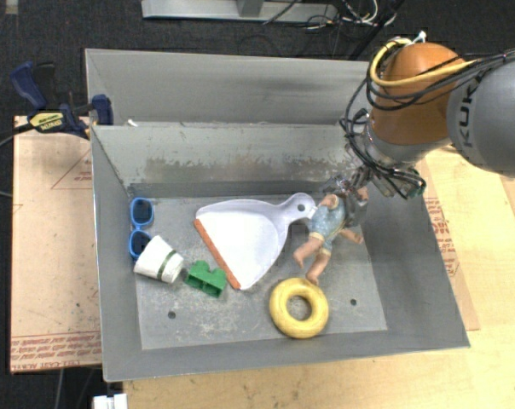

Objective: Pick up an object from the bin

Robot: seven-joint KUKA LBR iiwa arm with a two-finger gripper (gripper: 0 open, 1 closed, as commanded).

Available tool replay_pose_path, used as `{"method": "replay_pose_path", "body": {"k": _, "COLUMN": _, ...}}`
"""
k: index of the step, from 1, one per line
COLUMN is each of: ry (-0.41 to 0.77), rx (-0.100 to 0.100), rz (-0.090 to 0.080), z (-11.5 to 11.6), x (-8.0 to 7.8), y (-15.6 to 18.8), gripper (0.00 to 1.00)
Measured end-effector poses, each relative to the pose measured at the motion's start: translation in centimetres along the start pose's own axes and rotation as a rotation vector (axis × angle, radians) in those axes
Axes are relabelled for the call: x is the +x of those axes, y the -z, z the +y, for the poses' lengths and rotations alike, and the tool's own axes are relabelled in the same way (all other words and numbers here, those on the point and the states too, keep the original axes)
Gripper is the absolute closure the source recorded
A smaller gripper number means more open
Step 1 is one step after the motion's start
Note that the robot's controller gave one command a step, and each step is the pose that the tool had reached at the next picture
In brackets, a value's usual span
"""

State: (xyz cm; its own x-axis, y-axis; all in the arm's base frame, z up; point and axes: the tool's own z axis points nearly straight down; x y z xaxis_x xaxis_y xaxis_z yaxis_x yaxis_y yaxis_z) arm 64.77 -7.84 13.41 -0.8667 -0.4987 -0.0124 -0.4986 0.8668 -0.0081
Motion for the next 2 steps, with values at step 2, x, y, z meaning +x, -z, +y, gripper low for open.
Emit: {"method": "replay_pose_path", "body": {"k": 2, "ry": -0.027, "rx": 0.001, "rz": -0.003, "z": -1.8, "x": 0.6, "y": 11.0, "gripper": 1.0}}
